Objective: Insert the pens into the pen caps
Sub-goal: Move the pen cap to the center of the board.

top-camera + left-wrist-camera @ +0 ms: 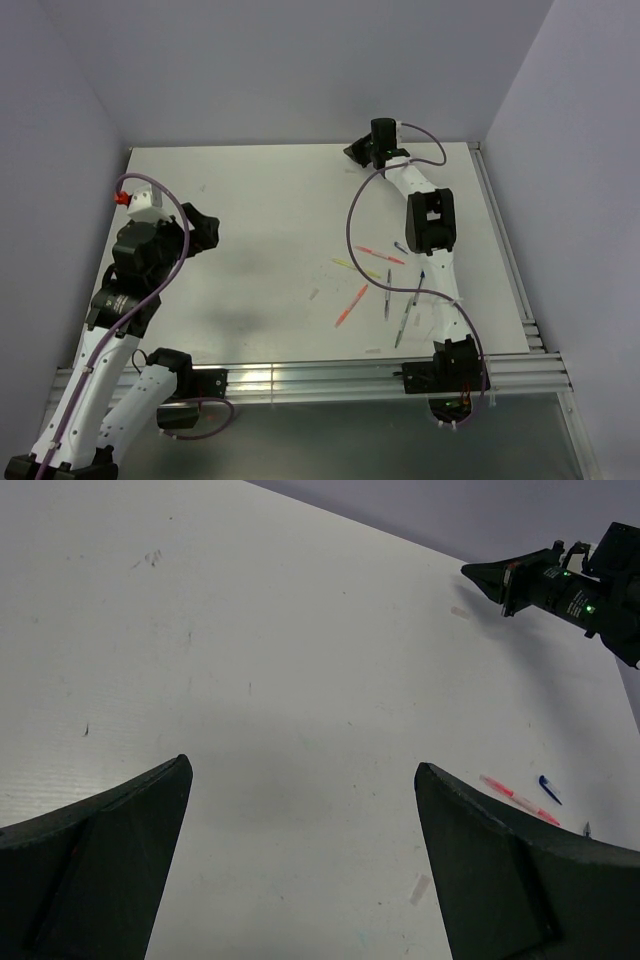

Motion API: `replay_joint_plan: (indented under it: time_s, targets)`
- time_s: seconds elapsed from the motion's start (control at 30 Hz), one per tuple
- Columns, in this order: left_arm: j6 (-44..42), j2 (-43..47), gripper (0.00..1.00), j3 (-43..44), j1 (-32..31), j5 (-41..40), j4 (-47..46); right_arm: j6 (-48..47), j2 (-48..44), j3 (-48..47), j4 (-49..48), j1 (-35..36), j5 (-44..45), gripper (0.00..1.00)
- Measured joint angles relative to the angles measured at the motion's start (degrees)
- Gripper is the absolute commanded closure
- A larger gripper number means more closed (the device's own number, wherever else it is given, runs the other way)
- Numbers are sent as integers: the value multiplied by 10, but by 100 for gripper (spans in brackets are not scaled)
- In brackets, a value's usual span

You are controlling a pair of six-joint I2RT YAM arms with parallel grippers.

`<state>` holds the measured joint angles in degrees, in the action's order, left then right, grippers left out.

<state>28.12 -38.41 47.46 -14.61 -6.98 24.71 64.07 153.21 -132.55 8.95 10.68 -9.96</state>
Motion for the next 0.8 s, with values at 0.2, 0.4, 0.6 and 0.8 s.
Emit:
replay_joint_plan:
  time_s: [0.2,0.4,0.6,0.8]
  targets:
    - [0,0,1,0,-5,-3,0,9,0,0,19,1,14,100]
    - [0,-1,1,0,-7,-4,0,15,1,0,32,1,31,100]
    - [0,-5,1,0,-7,-4,0,19,19,-21,55,2,49,100]
    - [0,-16,1,0,-7,-4,0,28,28,-37,96,5,71,100]
